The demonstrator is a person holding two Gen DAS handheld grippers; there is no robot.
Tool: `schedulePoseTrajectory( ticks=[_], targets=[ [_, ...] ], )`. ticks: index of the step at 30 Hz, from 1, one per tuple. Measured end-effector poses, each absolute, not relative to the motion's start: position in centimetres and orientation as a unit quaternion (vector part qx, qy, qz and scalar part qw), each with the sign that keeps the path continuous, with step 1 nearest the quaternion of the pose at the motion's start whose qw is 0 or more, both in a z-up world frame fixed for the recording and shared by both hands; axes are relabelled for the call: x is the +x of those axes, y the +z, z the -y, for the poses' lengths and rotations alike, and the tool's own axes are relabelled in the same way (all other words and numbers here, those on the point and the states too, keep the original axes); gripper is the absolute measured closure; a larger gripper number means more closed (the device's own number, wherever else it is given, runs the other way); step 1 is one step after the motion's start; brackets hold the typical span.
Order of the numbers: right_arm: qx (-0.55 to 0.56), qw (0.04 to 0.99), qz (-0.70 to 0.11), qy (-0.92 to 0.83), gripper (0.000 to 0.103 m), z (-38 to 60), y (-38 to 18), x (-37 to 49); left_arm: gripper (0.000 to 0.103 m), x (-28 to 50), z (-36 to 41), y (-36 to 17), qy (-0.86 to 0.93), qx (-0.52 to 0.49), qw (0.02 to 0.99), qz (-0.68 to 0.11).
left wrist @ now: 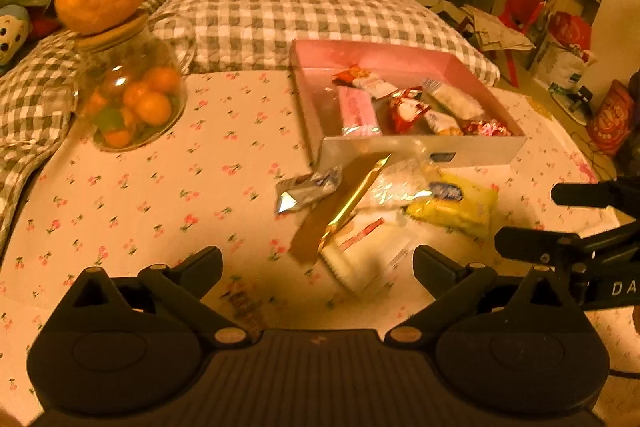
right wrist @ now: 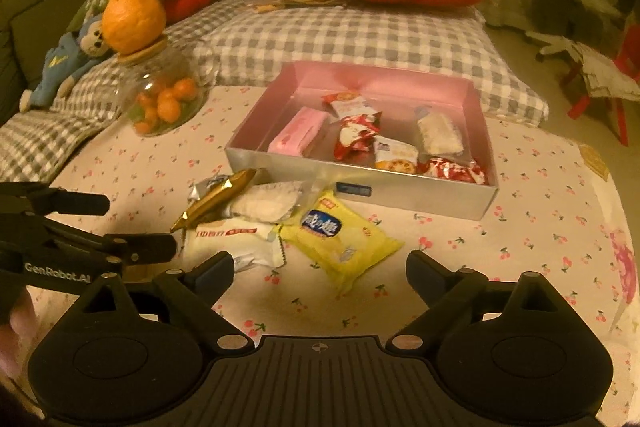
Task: Organize snacks
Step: 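Withdraw both tools from the box toward the remaining snacks, then grasp small brown cake packet with left tool while right tool grasps yellow chip bag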
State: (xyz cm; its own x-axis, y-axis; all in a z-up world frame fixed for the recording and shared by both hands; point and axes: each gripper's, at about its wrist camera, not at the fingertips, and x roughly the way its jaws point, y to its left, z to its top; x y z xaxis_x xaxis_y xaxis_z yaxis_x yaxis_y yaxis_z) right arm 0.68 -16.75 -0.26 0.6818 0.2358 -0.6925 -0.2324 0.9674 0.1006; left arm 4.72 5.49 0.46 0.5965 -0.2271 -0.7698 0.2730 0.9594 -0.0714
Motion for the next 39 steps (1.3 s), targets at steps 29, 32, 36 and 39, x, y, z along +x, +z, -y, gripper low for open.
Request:
schedulePoseTrajectory(
  ticks=[29,32,36,39],
  targets=[
    [-0.052,0.920,-0.372,0.114,0.004,17.8,-7.0,3.3,0.006,3.0,-8.5,-4.7,-0.072,0.040,0.893,-0.442],
    [-0.049,0.920,-0.371,0.117,0.002,18.0,-7.1,4.0,0.009,3.0,-8.7,-4.6,-0.069,0.037,0.894,-0.441],
    [-0.056,0.922,-0.362,0.126,0.002,17.9,-7.2,4.7,0.010,2.9,-9.3,-4.6,-0.063,0.032,0.894,-0.442],
    [-0.060,0.924,-0.355,0.132,0.002,17.7,-7.3,5.0,0.010,3.0,-9.6,-4.6,-0.055,0.029,0.895,-0.442]
  ],
)
